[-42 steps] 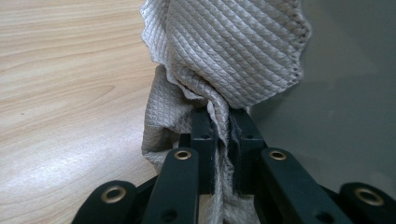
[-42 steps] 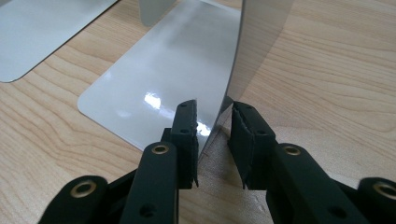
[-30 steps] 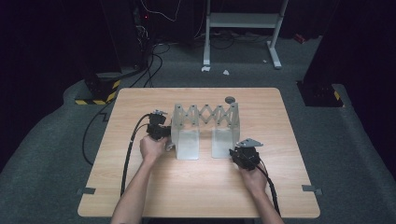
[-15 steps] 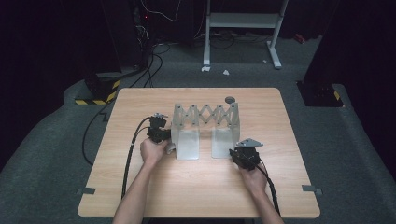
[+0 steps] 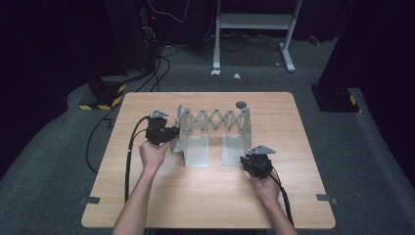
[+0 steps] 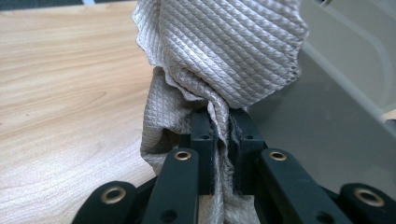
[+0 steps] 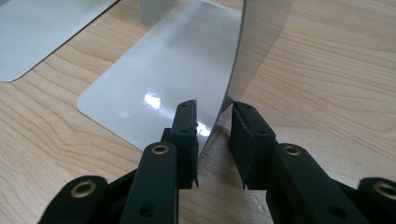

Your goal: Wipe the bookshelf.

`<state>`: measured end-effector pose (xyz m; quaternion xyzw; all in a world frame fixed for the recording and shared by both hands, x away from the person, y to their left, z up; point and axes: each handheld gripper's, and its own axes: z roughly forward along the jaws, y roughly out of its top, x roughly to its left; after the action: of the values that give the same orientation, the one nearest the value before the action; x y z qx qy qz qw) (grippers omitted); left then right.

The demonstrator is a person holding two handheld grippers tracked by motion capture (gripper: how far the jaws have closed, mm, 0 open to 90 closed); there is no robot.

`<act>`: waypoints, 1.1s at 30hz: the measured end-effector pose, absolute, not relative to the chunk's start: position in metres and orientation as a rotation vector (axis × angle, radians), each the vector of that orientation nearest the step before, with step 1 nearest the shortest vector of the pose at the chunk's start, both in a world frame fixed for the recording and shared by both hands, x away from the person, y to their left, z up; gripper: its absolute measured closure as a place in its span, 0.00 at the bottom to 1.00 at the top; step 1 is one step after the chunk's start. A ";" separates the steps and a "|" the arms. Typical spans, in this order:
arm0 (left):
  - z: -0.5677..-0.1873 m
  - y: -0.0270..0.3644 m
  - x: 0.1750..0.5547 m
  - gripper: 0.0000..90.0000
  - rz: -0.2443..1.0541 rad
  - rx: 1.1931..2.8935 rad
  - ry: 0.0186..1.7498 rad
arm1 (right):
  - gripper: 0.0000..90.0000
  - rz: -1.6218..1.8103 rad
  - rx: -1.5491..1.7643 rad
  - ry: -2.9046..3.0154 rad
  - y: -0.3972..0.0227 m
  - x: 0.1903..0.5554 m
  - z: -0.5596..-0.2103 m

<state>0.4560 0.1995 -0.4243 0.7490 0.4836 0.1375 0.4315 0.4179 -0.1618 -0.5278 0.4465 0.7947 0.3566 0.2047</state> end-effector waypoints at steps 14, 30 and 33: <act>-0.418 0.198 0.426 0.91 0.368 1.866 1.184 | 0.80 0.994 1.245 2.216 -0.162 0.418 -0.528; -0.460 0.192 0.407 0.91 0.327 1.919 1.234 | 0.80 0.997 1.248 2.217 -0.162 0.417 -0.528; -0.470 0.191 0.404 0.90 0.309 1.921 1.250 | 0.80 0.996 1.247 2.217 -0.162 0.417 -0.528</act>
<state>0.4038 0.1912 -0.4696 0.7603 0.4948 0.1223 0.4027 0.4174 -0.1616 -0.5278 0.4468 0.7947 0.3570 0.2035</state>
